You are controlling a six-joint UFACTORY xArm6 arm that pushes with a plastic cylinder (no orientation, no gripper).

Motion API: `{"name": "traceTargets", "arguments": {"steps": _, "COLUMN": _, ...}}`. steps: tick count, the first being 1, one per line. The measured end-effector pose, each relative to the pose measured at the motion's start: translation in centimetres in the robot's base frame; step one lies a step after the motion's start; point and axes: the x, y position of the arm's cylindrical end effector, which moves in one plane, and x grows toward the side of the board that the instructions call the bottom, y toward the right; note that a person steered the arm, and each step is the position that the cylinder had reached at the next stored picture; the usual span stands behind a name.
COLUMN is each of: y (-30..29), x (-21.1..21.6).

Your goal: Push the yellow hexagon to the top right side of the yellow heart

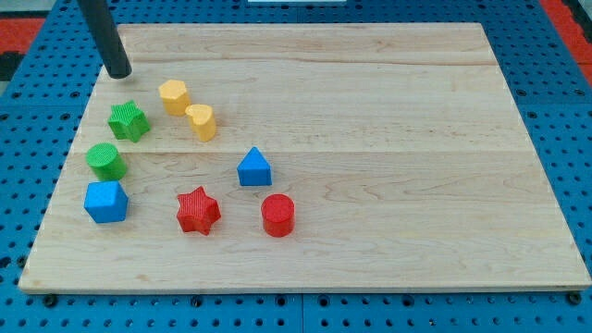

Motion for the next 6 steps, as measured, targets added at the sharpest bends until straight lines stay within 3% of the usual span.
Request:
{"name": "traceTargets", "arguments": {"steps": 1, "y": 0.8, "x": 5.8}}
{"name": "traceTargets", "arguments": {"steps": 3, "y": 15.1, "x": 6.0}}
{"name": "traceTargets", "arguments": {"steps": 6, "y": 13.0, "x": 5.2}}
